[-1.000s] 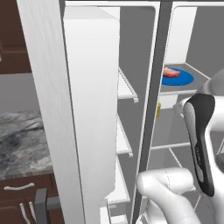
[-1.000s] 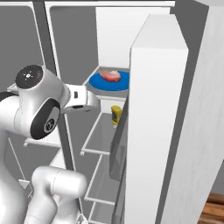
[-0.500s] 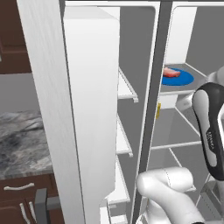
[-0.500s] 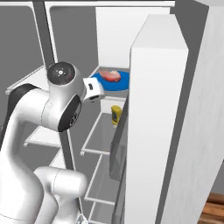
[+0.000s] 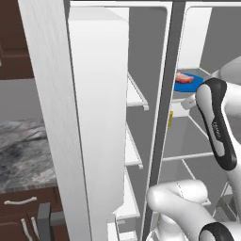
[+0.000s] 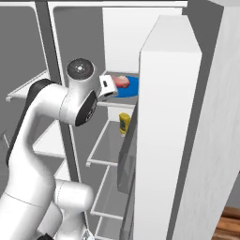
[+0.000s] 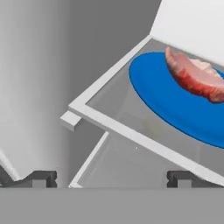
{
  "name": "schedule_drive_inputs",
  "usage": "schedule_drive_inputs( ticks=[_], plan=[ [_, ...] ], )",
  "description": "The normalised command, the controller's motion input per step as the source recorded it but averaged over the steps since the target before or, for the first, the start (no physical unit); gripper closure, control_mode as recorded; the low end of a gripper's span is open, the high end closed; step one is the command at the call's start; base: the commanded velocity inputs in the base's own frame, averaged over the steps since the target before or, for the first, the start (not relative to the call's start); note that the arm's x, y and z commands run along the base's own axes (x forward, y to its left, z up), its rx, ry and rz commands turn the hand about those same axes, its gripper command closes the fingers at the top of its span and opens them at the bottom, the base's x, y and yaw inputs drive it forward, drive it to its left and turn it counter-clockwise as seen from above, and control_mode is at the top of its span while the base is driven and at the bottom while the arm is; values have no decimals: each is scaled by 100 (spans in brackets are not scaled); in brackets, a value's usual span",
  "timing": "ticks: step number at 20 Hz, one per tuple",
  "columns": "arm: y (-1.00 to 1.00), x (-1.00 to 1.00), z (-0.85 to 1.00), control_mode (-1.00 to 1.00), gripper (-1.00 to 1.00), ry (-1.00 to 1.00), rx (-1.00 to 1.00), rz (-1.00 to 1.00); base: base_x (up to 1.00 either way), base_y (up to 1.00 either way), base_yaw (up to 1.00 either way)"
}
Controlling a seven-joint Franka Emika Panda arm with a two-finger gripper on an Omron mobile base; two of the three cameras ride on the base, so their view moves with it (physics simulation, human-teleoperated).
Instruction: Retrieve the steak from the fridge and place it on the saucepan with marinade on the stove.
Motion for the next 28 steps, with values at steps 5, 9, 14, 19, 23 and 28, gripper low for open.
schedule_drive_inputs(
  ticks=[5,9,14,19,23,28],
  plan=[
    [-4,35,2,-100,-100,1,0,0,0,0,0],
    [-3,30,8,-100,-100,0,0,0,0,0,0],
    [-2,27,1,-100,-100,1,0,0,0,0,0],
    [-12,23,0,-100,-100,3,0,0,0,0,0],
    [-20,15,0,-100,-100,3,0,0,0,0,0],
    [-15,10,0,-100,-100,3,0,0,0,0,0]
  ],
)
